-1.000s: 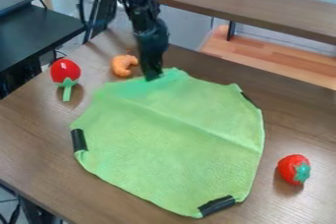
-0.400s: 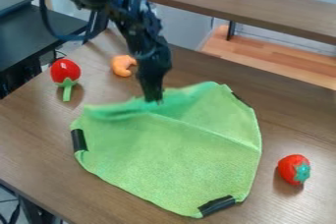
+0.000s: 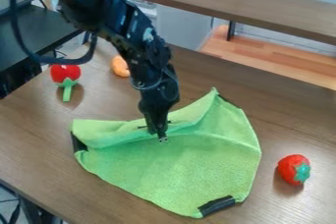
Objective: Fold the cloth from top left to bottom right
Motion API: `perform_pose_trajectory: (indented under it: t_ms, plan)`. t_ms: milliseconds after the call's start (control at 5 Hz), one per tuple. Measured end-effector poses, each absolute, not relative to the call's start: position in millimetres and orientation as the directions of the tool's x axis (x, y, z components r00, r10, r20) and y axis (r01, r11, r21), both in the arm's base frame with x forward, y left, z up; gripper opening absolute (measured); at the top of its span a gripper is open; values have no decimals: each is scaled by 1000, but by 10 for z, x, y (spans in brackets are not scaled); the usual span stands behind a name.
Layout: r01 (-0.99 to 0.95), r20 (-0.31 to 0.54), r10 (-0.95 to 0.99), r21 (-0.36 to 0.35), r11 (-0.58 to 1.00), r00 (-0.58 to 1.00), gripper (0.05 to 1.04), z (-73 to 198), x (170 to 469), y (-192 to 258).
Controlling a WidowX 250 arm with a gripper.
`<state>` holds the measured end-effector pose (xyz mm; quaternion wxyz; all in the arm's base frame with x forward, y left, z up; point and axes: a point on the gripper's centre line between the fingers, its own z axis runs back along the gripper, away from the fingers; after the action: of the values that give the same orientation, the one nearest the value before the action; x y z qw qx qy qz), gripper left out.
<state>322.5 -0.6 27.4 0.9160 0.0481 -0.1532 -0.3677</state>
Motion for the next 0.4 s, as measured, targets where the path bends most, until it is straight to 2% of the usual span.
perform_pose_trajectory:
  t_ms: [400]
  plan:
    - [699,215,-721,180,692,659,56,309,3047,-242]
